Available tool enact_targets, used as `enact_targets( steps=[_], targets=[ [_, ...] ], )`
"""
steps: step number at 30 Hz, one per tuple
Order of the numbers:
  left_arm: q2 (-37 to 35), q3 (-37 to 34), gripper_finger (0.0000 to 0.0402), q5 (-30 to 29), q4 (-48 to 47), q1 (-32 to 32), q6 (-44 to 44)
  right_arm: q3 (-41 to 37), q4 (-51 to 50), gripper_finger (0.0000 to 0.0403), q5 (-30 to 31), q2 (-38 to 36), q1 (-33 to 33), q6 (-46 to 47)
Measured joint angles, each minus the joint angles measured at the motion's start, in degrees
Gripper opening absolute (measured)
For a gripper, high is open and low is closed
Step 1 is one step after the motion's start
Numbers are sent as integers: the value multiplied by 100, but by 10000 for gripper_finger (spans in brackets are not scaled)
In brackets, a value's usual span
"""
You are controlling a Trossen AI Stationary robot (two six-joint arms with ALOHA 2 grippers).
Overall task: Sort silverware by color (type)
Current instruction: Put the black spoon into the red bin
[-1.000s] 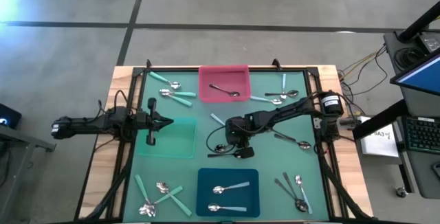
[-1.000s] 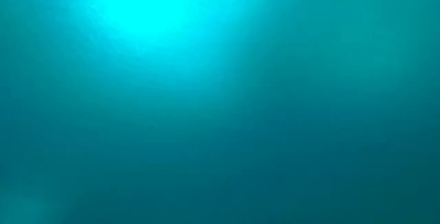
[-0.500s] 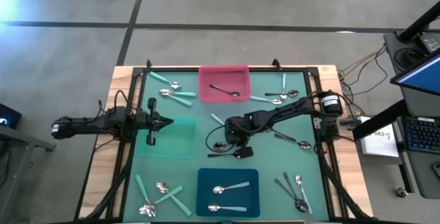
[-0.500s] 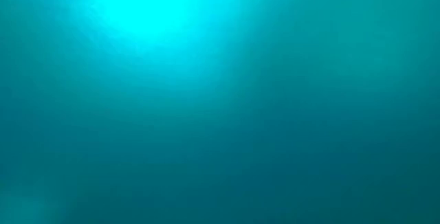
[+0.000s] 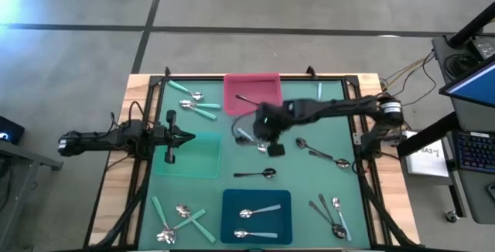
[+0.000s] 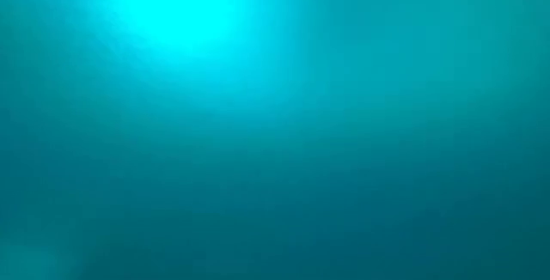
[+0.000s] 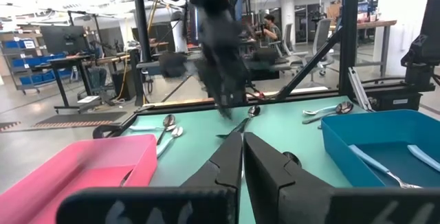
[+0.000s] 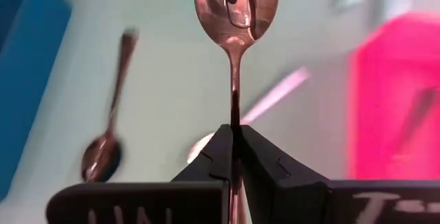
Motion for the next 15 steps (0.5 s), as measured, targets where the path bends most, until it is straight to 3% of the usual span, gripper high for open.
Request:
enact_targets(
  steps=[7, 15],
  targets=[
    [-2, 0, 0, -1, 2, 0, 0, 493, -54, 9, -4, -533, -778, -7],
    [-2, -1, 0, 1, 0, -1, 0, 605, 248, 9, -64, -322, -1636, -165]
  ],
)
